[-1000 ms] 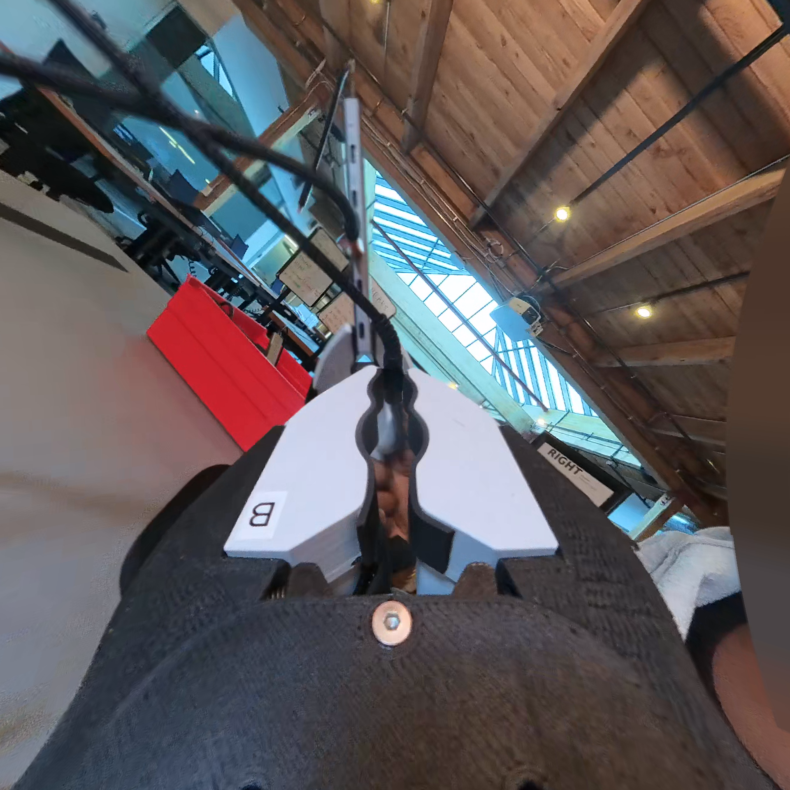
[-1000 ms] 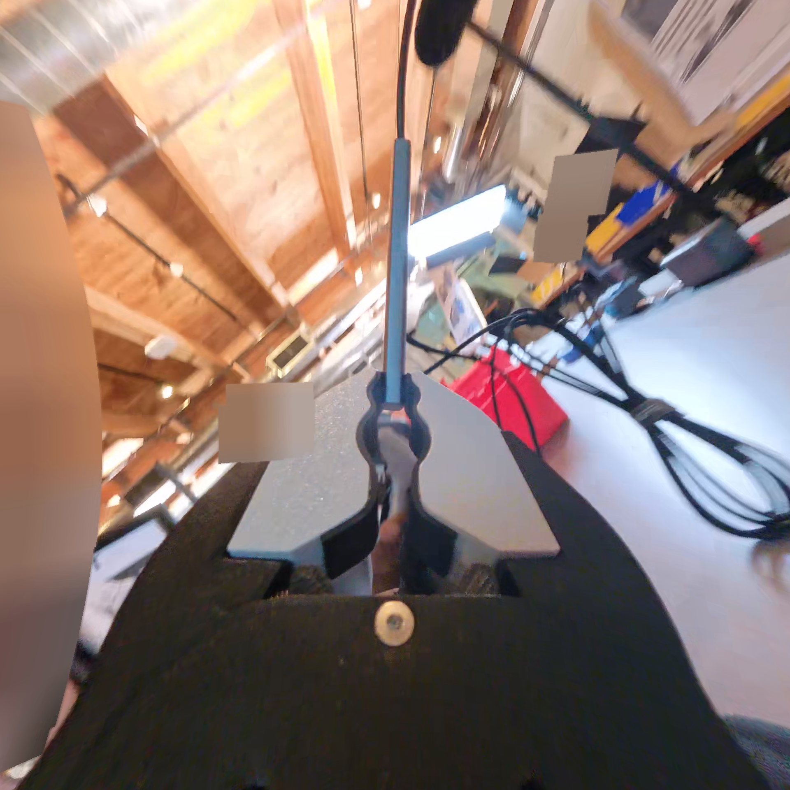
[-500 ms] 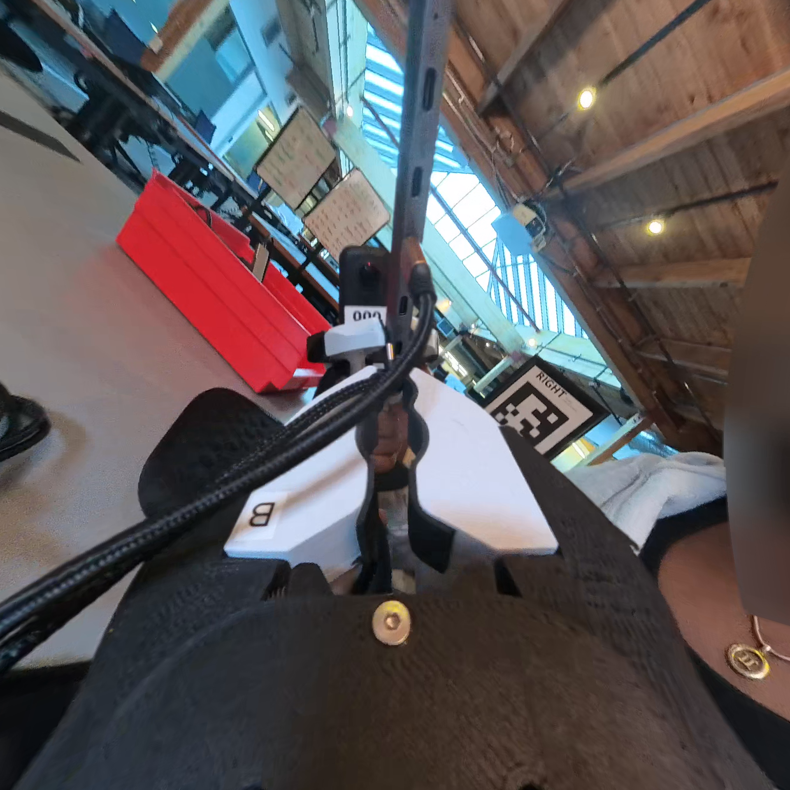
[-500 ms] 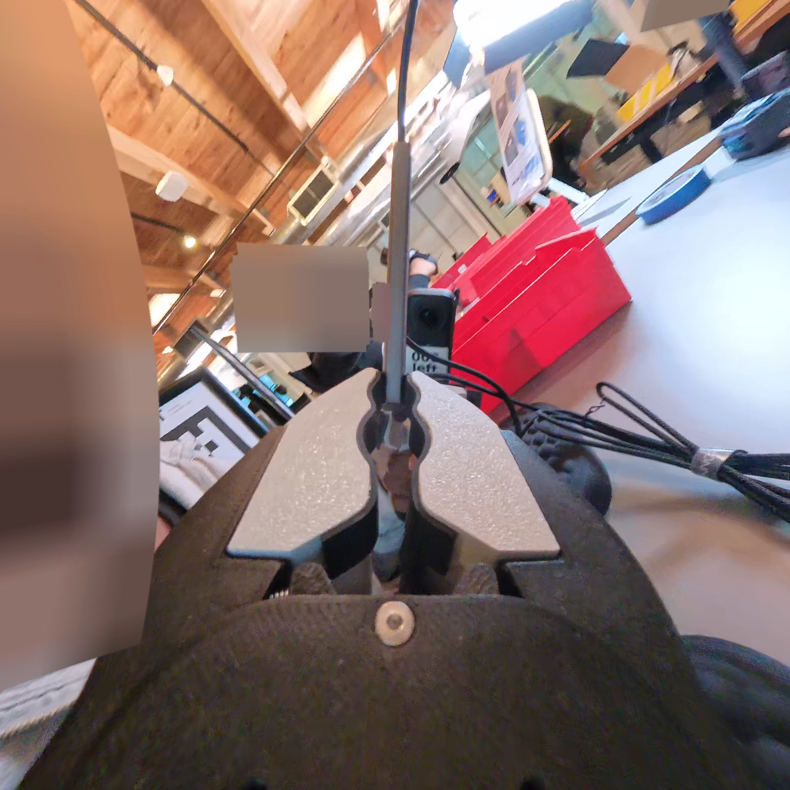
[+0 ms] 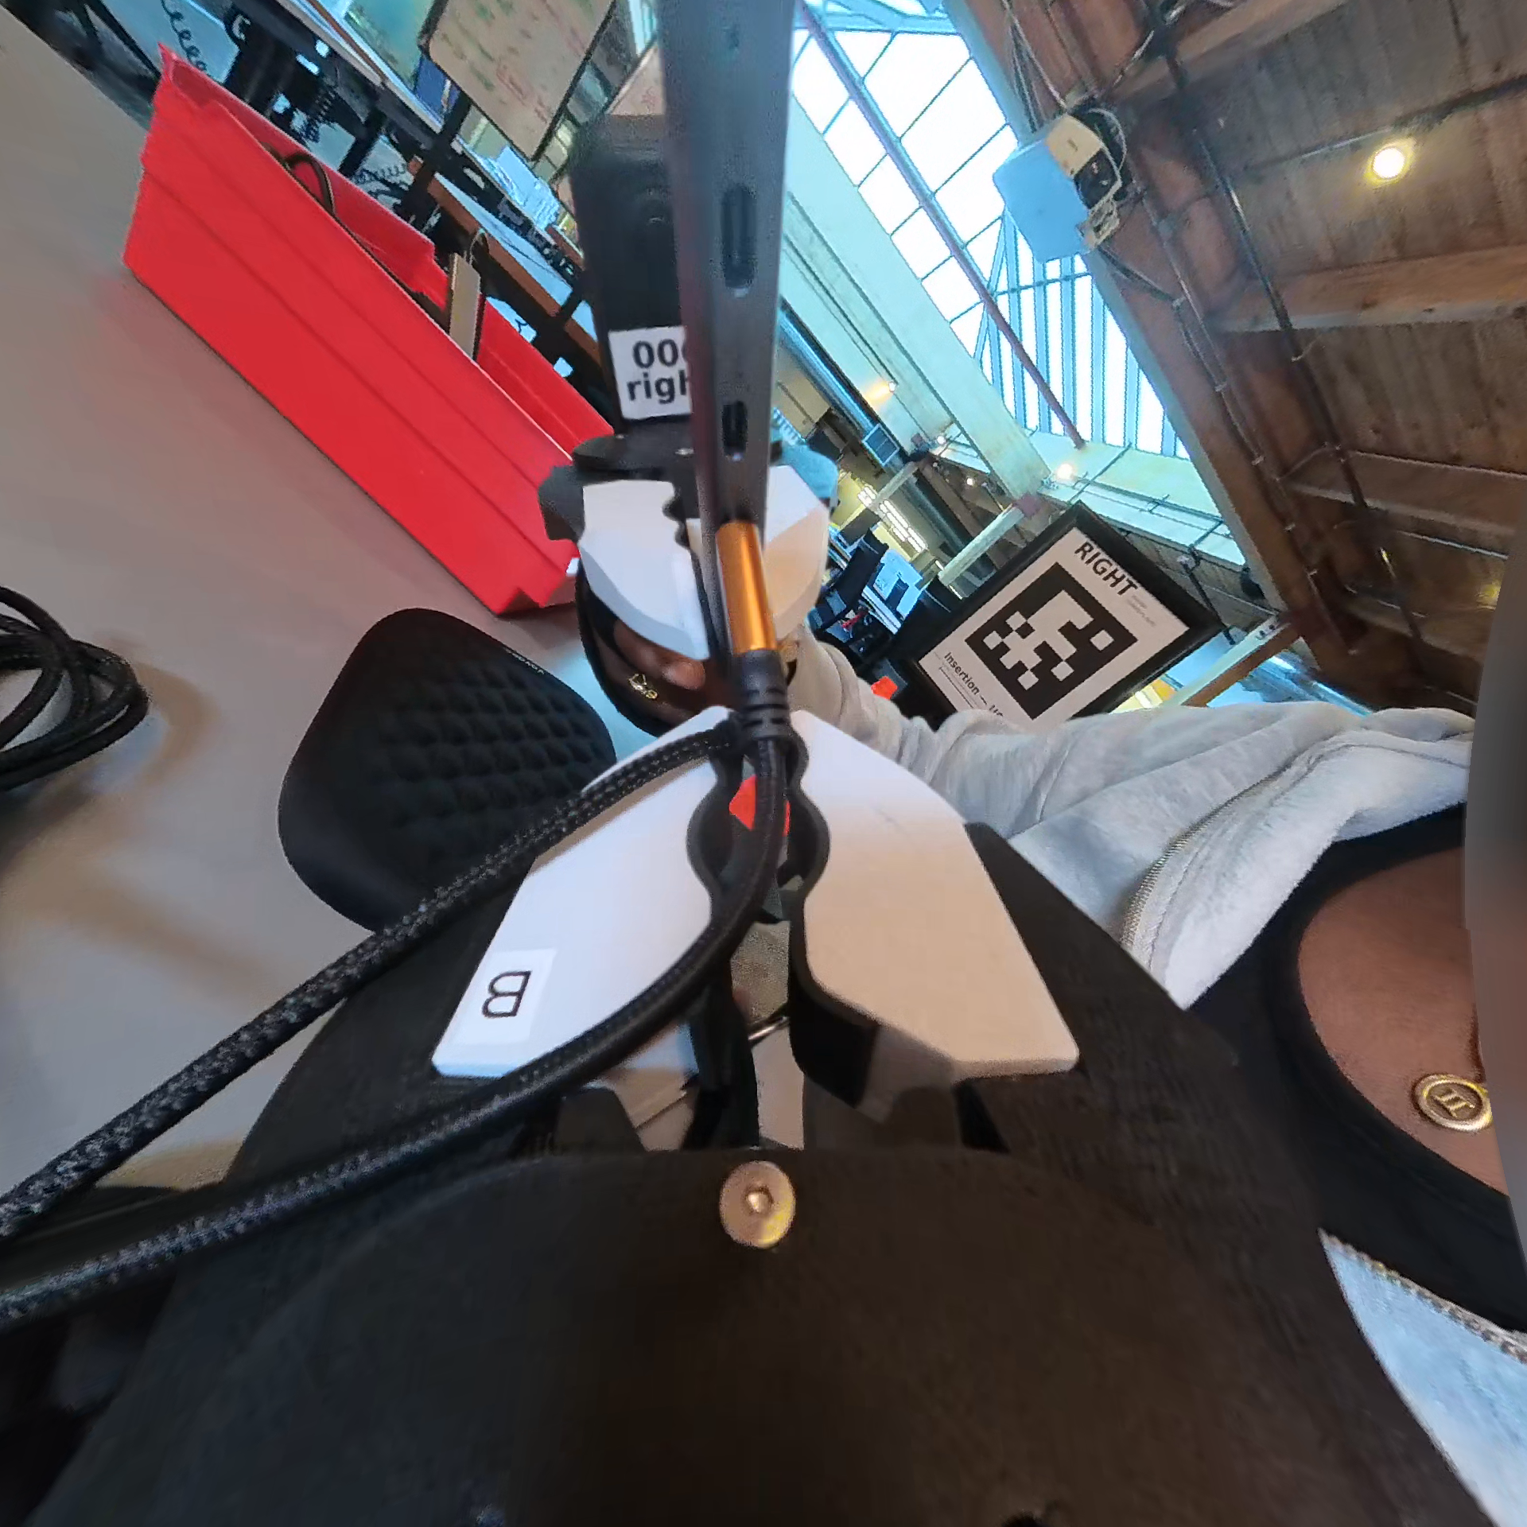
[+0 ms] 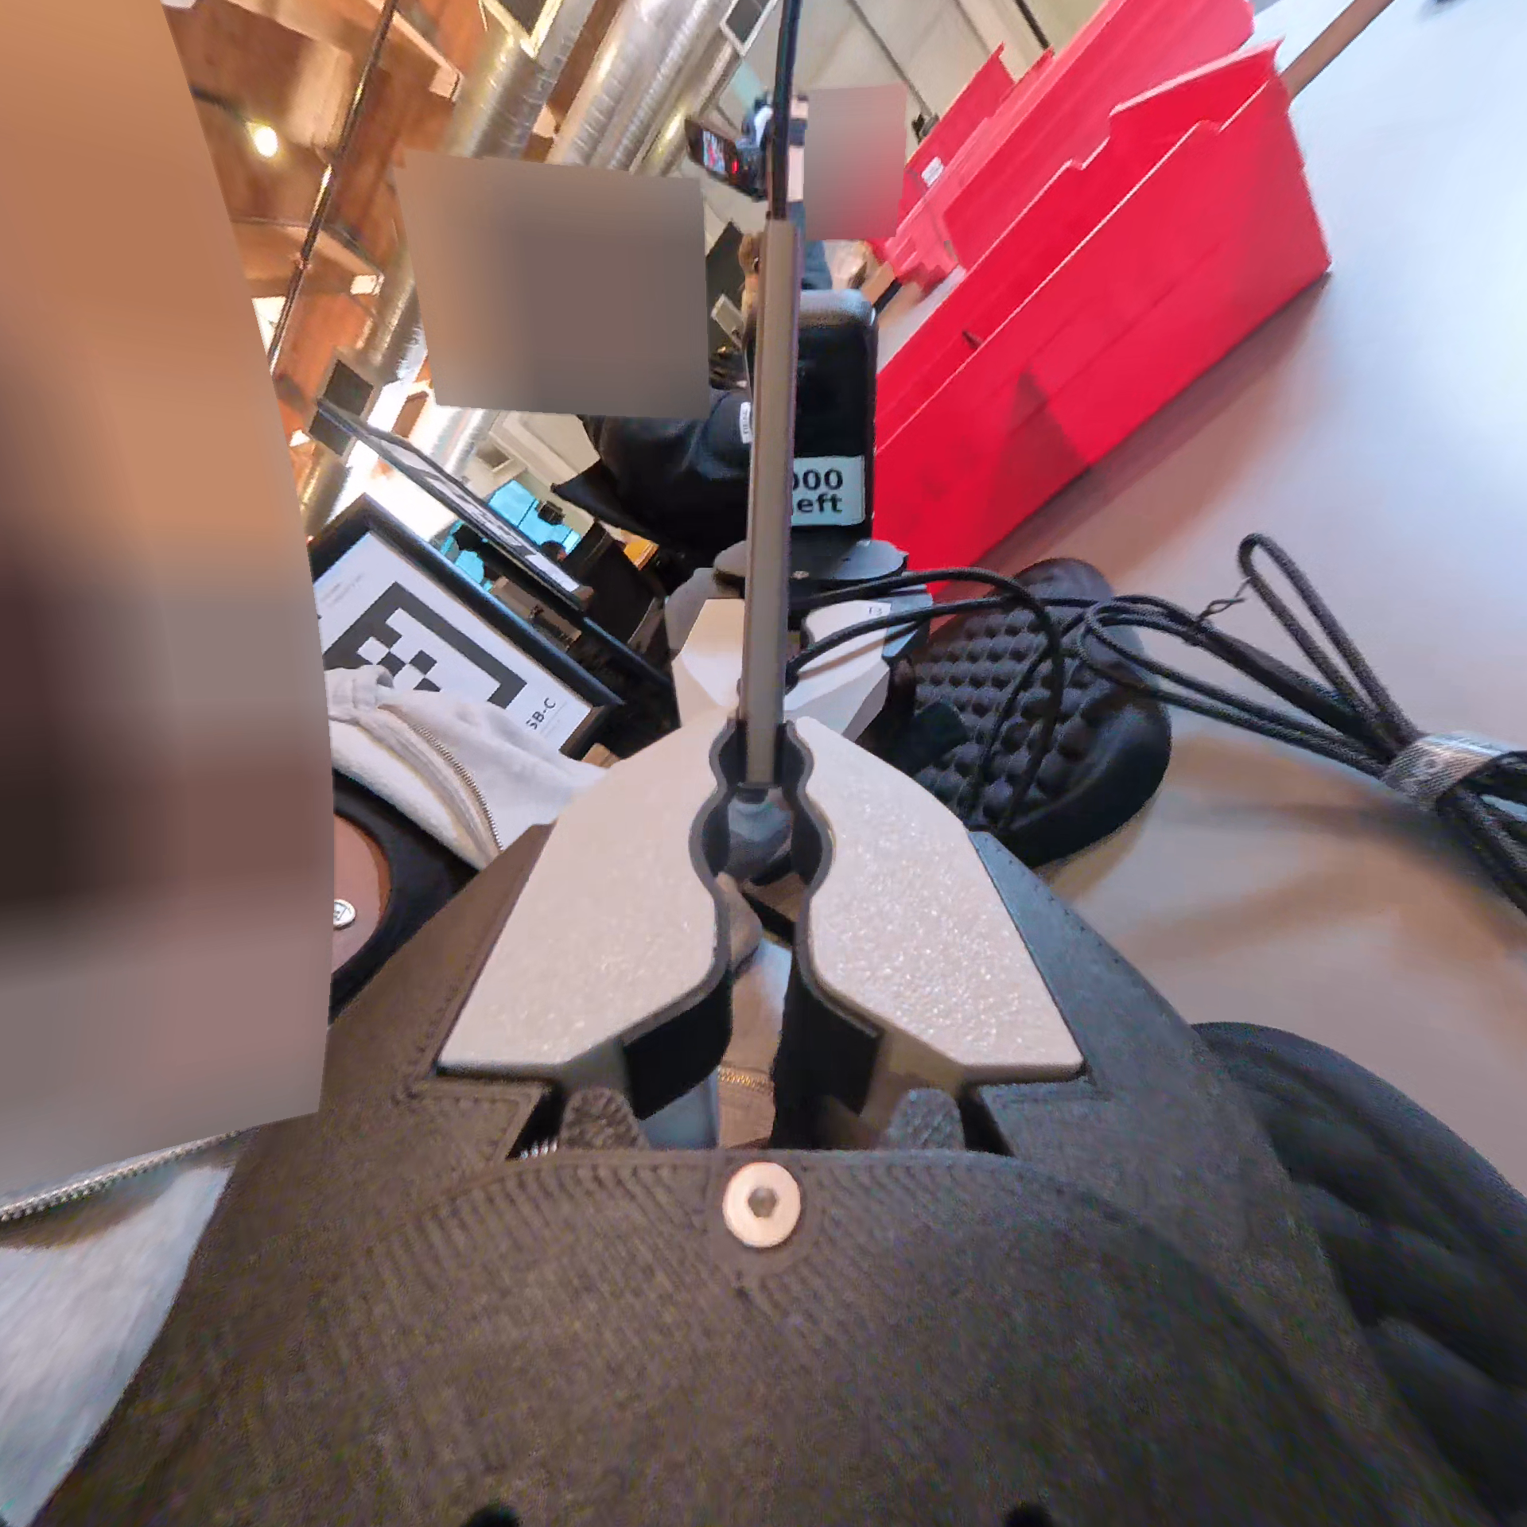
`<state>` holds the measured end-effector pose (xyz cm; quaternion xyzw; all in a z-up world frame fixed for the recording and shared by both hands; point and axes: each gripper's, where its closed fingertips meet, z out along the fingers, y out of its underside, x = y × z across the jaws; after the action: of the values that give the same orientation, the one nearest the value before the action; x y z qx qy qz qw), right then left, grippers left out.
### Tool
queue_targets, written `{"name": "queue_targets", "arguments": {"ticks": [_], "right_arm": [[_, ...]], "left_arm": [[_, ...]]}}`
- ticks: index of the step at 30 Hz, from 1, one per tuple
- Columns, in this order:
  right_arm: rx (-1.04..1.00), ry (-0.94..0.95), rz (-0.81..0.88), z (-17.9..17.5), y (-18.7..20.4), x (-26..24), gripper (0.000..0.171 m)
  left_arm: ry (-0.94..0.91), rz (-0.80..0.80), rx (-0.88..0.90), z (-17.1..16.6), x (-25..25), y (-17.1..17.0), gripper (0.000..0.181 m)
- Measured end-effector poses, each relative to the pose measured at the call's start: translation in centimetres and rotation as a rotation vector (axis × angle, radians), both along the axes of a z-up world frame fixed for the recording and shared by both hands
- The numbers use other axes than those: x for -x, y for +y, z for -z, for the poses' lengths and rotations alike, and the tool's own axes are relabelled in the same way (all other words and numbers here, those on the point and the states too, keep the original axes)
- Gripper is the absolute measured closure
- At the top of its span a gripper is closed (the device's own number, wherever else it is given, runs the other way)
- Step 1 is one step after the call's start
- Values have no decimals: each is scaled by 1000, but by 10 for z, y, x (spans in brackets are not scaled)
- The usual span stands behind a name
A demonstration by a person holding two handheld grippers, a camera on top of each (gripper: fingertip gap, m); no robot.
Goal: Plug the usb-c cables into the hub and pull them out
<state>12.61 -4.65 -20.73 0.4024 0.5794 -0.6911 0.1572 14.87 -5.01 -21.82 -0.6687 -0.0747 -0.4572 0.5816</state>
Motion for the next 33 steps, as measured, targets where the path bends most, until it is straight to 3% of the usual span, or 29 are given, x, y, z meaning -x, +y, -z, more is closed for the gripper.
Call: {"name": "queue_targets", "arguments": {"ticks": [10, 33], "right_arm": [[-52, -70, -115, 11, 1, -9, 162], [-525, -115, -351, 41, 2, -29, 162]], "left_arm": [[66, 44, 66, 12, -5, -1, 174], [200, 149, 168, 35, -13, -2, 167]]}}
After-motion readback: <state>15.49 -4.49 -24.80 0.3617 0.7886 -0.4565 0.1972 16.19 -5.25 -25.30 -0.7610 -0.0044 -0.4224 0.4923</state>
